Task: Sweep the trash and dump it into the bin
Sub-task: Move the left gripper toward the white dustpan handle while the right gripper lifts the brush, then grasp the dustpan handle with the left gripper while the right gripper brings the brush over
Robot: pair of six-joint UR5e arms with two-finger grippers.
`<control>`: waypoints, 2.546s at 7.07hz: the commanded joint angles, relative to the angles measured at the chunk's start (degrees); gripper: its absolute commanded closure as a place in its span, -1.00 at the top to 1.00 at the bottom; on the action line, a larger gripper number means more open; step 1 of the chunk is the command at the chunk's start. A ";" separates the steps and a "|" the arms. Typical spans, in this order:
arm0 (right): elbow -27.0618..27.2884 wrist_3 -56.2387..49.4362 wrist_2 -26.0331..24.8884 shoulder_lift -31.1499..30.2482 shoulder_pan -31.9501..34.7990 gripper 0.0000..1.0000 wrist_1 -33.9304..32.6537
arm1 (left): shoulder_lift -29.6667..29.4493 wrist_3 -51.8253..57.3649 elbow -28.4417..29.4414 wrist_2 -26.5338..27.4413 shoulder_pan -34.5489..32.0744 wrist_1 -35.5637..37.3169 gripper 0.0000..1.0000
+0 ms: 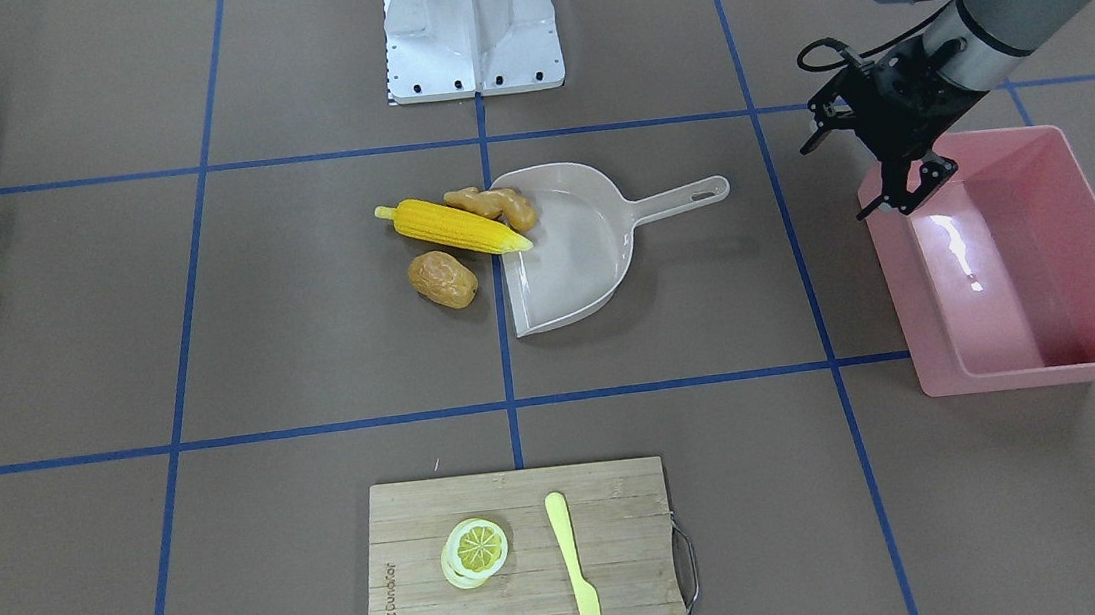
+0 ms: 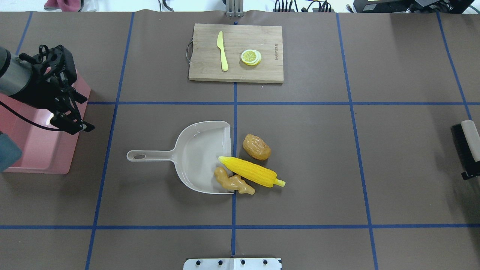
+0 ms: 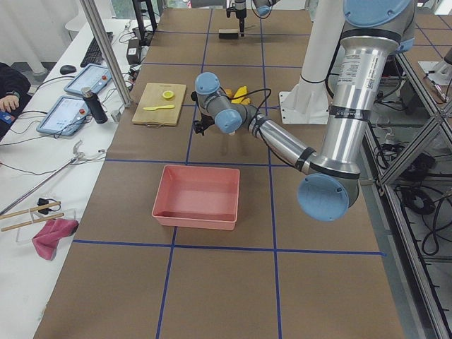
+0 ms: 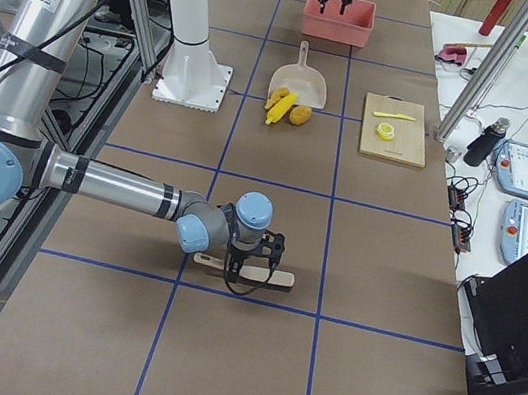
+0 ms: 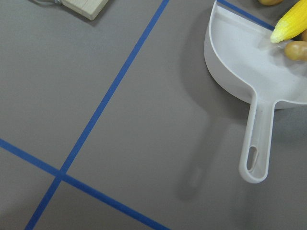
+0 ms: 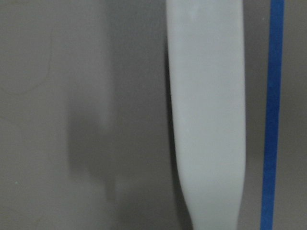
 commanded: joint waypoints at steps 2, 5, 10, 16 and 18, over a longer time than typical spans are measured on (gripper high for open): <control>2.66 0.05 -1.43 -3.97 -1.36 0.59 -0.09 | 0.23 0.36 -0.23 0.49 1.80 -0.50 0.98; 3.45 -0.21 -1.78 -4.76 -1.18 -0.99 -0.09 | -1.27 5.28 -0.05 0.59 2.86 -6.00 0.97; 30.90 0.23 -1.96 -2.08 -7.04 -1.00 -29.87 | 1.02 1.45 6.80 3.12 8.03 -27.52 0.94; 28.88 29.58 -10.40 36.75 -31.85 -1.00 -48.23 | 0.06 -8.69 14.63 13.13 18.31 -46.03 0.86; 24.83 32.38 -11.88 39.61 -36.14 -1.00 -47.56 | -1.87 -8.69 16.65 15.96 20.87 -46.03 0.87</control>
